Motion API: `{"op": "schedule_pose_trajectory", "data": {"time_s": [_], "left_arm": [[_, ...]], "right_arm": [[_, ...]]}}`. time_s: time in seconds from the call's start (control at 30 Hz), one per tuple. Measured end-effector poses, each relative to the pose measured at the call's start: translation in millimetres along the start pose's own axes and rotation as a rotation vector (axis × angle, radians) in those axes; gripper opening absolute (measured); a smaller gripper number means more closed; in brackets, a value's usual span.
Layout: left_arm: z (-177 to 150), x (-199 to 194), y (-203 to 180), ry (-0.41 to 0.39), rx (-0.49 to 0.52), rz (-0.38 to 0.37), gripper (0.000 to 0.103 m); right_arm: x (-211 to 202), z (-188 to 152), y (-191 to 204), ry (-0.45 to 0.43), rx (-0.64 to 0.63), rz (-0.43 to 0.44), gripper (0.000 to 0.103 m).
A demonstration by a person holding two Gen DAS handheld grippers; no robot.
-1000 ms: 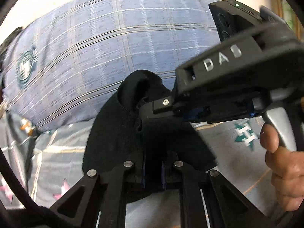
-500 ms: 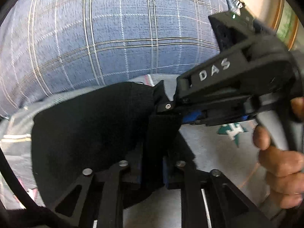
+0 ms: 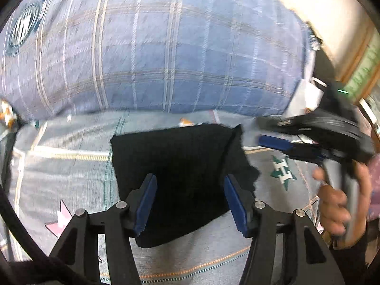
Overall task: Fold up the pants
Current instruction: 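Fold the pants end over with the right gripper onto the stack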
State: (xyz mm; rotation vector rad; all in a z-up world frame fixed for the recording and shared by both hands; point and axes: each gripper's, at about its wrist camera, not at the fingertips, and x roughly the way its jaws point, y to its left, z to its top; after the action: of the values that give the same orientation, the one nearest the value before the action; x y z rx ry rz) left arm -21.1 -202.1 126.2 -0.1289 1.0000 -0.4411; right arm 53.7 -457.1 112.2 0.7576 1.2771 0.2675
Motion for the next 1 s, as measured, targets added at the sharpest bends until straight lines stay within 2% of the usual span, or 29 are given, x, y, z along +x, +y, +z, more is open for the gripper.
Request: {"op": "schedule_pose_trajectory", "data": {"time_s": [0.03,0.13,0.27,0.37,0.43,0.5,0.53,0.6,0.7,0.8,0.87,0.9,1.0], "left_arm": [[0,5,3,0.019,-0.013,0.000,0.060],[2,9,11,0.044,-0.031,0.005,0.060],[2,20,8,0.045,-0.009,0.020,0.060],[2,29,11,0.053,-0.010,0.030,0.060],[1,34,15,0.067,-0.033,0.033,0.060],[1,36,16,0.080,-0.047,0.033,0.060],[2,36,17,0.083,-0.057,0.033,0.060],[3,32,18,0.081,-0.067,0.014,0.060],[3,32,18,0.089,-0.070,-0.008,0.060],[1,36,14,0.104,-0.048,0.013,0.060],[0,38,13,0.111,-0.039,0.019,0.060],[1,35,14,0.115,-0.048,0.012,0.060],[8,19,22,0.095,-0.094,-0.078,0.060]], "right_arm": [[-2,-4,6,-0.010,-0.021,0.025,0.071],[0,-17,20,-0.040,-0.073,0.006,0.072],[35,-25,25,0.050,-0.145,-0.060,0.066],[52,-27,19,0.091,-0.166,-0.192,0.047],[57,-29,20,0.091,-0.178,-0.214,0.033],[58,-30,27,0.096,-0.214,-0.236,0.013],[52,-31,31,0.090,-0.227,-0.252,0.008],[33,-32,39,0.080,-0.232,-0.219,0.008],[5,-39,49,0.029,-0.272,-0.224,0.008],[23,-48,32,0.072,-0.244,-0.315,0.008],[41,-50,14,0.132,-0.187,-0.328,0.008],[41,-50,11,0.134,-0.178,-0.321,0.009],[27,-45,21,0.088,-0.223,-0.289,0.012]]}}
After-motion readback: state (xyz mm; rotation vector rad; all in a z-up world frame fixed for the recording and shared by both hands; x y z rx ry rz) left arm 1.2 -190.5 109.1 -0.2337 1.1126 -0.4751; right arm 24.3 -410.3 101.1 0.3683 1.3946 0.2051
